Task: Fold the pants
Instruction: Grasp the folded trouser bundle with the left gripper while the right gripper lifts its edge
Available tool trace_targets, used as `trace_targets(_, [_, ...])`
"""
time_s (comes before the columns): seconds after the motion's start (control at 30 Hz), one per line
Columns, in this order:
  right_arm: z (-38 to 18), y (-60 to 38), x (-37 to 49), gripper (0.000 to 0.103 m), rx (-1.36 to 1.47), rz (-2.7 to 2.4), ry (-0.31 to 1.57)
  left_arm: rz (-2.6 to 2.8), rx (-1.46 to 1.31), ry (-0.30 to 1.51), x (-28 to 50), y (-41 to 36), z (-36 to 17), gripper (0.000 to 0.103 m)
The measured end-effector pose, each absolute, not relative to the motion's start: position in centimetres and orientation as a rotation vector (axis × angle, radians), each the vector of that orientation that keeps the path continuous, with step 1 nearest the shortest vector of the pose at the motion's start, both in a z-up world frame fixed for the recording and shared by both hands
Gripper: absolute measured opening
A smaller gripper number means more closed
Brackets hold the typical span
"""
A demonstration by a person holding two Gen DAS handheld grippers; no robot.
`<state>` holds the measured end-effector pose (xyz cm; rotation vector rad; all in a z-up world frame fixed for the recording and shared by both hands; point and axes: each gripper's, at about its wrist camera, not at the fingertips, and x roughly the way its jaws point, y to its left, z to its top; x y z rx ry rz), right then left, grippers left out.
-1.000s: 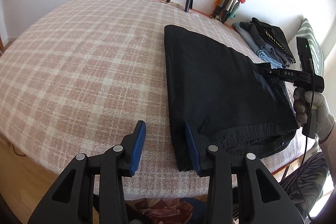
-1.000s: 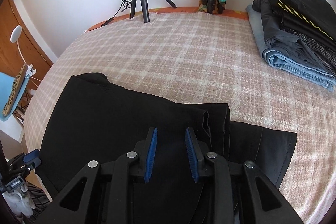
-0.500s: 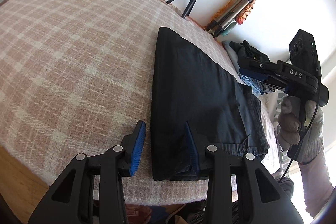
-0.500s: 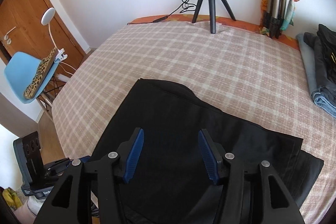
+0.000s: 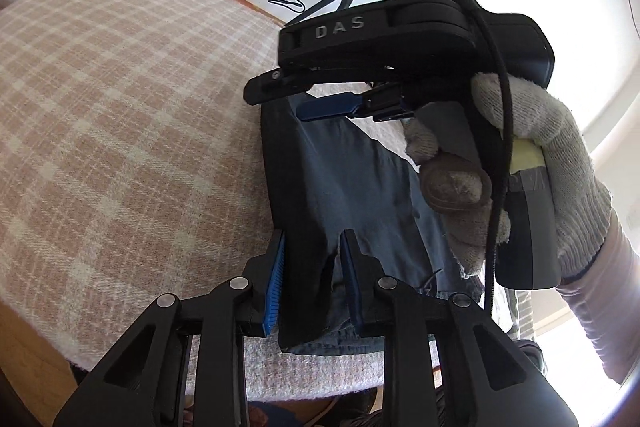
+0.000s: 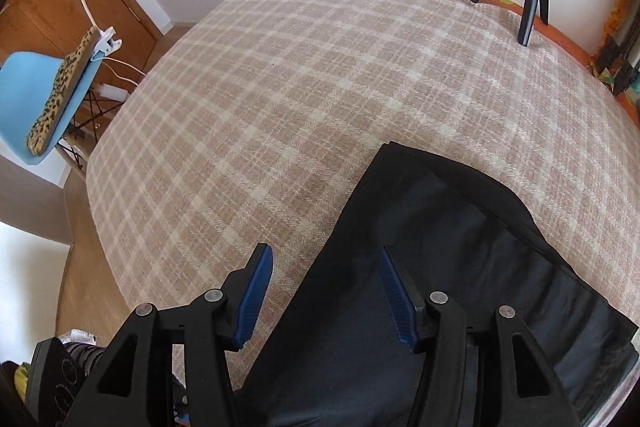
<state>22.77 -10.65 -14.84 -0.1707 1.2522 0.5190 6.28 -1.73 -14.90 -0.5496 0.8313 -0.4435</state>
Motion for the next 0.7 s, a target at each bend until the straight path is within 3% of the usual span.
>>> trace_targets(0.3, [-17.3,-6.6,23.5,0.053,-0.455,0.367,1.314,-0.437,-0.52,0.819,5.7,-1.9,-14.7,0.023])
trace_targets(0.5, [-18.1,-7.0,24.3,0.037,-0.453,0.376,1.339,-0.429,-0.52,0.827,6.1,-2.0,-14.7,0.024])
trace_targets(0.57, [-18.1,-7.3,24.3,0.03,-0.443,0.386,1.328,-0.421,-0.539,0.843,6.1,-1.7,-15.0,0.039])
trace_targets(0.7, [-17.7,-8.2,24.3,0.015,-0.375,0.409,1.32,-0.387,-0.555,0.906,6.0,-2.1,-16.0,0.051])
